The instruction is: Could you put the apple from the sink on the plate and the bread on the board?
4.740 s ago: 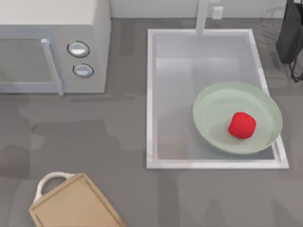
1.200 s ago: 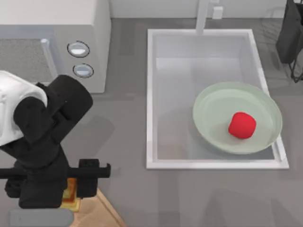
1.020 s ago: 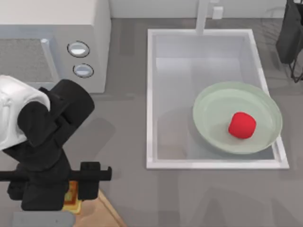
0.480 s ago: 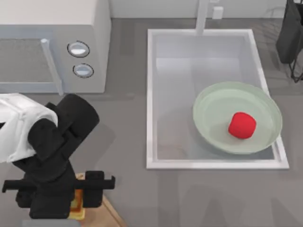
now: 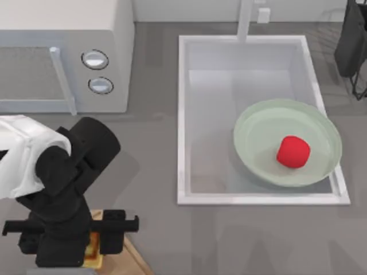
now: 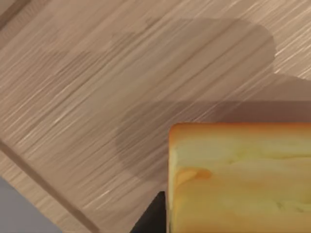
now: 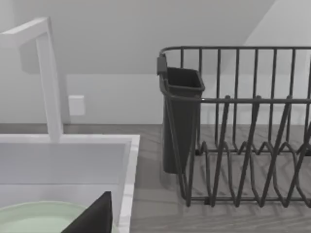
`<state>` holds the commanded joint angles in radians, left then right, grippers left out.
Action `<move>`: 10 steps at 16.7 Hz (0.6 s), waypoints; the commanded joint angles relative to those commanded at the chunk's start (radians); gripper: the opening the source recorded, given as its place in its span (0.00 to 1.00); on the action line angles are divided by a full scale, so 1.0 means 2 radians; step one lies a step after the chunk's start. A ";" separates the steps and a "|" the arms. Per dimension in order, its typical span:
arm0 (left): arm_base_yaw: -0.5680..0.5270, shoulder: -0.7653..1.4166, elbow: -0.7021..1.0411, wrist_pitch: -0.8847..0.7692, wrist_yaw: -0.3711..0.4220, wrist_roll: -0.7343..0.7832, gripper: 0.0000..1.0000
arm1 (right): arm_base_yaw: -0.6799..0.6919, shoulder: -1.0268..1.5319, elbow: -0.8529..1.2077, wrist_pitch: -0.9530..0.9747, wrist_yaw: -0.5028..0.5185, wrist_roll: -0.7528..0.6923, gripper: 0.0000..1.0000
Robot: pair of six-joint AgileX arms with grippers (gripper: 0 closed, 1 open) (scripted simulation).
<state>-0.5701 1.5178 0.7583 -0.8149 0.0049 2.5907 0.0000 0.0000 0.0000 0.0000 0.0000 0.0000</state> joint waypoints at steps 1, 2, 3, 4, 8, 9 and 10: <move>0.000 0.000 0.000 0.000 0.000 0.000 0.30 | 0.000 0.000 0.000 0.000 0.000 0.000 1.00; 0.000 0.000 0.000 0.000 0.000 0.000 0.38 | 0.000 0.000 0.000 0.000 0.000 0.000 1.00; 0.000 0.000 0.000 0.000 0.000 0.000 0.45 | 0.000 0.000 0.000 0.000 0.000 0.000 1.00; 0.000 0.000 0.000 0.000 0.000 0.000 0.53 | 0.000 0.000 0.000 0.000 0.000 0.000 1.00; 0.000 0.000 0.000 0.000 0.000 0.000 0.83 | 0.000 0.000 0.000 0.000 0.000 0.000 1.00; 0.000 0.000 0.000 0.000 0.000 0.000 0.90 | 0.000 0.000 0.000 0.000 0.000 0.000 1.00; 0.000 0.000 0.000 0.000 0.000 0.000 0.98 | 0.000 0.000 0.000 0.000 0.000 0.000 1.00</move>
<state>-0.5701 1.5178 0.7583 -0.8149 0.0049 2.5907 0.0000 0.0000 0.0000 0.0000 0.0000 0.0000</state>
